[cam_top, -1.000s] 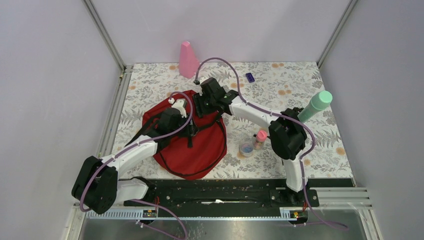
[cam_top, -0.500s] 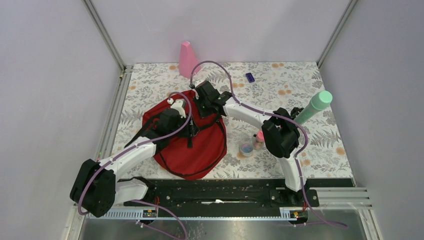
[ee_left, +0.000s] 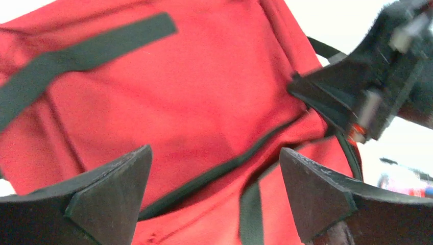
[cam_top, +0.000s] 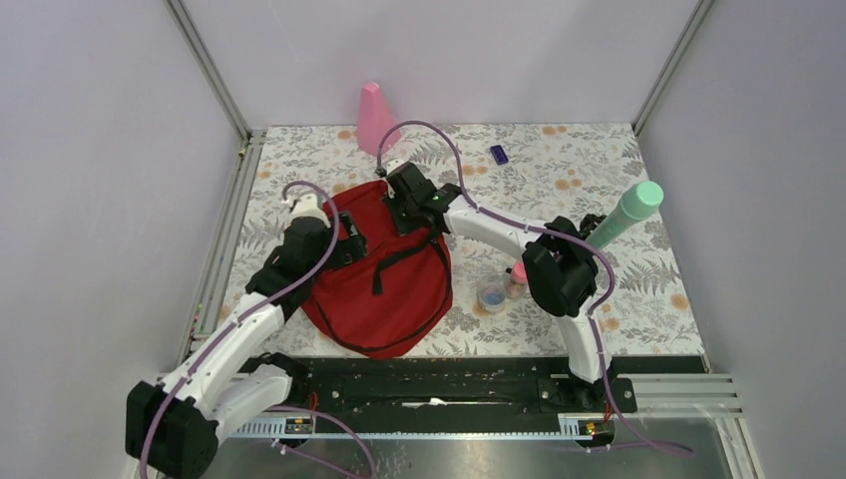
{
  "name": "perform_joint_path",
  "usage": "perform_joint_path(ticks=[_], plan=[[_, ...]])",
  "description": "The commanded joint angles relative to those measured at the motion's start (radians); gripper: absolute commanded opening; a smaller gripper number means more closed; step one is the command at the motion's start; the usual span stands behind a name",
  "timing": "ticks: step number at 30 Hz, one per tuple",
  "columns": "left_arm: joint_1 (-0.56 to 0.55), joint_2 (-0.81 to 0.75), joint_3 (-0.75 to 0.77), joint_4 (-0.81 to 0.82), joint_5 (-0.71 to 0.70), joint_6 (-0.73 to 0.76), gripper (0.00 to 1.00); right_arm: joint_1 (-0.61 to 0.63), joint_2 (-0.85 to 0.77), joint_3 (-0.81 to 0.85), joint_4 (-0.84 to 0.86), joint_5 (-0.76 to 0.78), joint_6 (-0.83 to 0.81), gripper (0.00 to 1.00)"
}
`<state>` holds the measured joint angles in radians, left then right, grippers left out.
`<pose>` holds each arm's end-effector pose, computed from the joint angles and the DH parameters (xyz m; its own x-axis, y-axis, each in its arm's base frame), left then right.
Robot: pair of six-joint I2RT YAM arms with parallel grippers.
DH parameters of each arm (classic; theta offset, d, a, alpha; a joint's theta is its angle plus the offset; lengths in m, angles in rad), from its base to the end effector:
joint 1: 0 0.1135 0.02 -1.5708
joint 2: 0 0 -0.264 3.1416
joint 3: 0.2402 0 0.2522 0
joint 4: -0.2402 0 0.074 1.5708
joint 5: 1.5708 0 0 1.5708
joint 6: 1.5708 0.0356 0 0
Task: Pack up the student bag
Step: Unzip the student bag at the center of the board.
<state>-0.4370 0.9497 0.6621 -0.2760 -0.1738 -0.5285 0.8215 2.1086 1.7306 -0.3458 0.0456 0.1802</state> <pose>0.1933 -0.0835 0.2580 -0.5614 -0.2859 -0.7766 0.0015 0.9381 -0.3465 0.3330 0.3556 0.2330 -0.5707 -0.3506 -0.7426 -0.6158 0.7809 0.1046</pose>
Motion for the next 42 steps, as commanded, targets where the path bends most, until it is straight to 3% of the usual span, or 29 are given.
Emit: perform_joint_path(ticks=[1, 6, 13, 16, 27, 33, 42], plan=[[0.118, -0.105, -0.099, 0.009, -0.067, -0.077, 0.99, 0.049, -0.054, 0.012, 0.022, 0.012, 0.001, 0.0], [0.246, -0.133, -0.151, -0.004, -0.007, -0.113, 0.99, 0.084, -0.036, 0.028, 0.022, 0.006, 0.011, 0.0], [0.269, -0.187, -0.256, 0.033, -0.008, -0.191, 0.98, 0.113, -0.025, 0.053, 0.023, 0.004, 0.012, 0.0], [0.27, -0.201, -0.288, 0.061, 0.003, -0.198, 0.93, 0.115, -0.028, 0.05, 0.023, 0.011, 0.011, 0.0], [0.28, -0.159, -0.324, 0.153, 0.085, -0.21, 0.33, 0.114, -0.052, 0.046, 0.011, 0.021, -0.008, 0.0], [0.279, -0.174, -0.343, 0.218, 0.145, -0.197, 0.0, 0.154, -0.025, 0.093, -0.017, 0.038, -0.101, 0.0], [0.279, -0.22, -0.339, 0.222, 0.169, -0.152, 0.0, 0.195, 0.051, 0.219, -0.015, -0.002, -0.015, 0.0]])
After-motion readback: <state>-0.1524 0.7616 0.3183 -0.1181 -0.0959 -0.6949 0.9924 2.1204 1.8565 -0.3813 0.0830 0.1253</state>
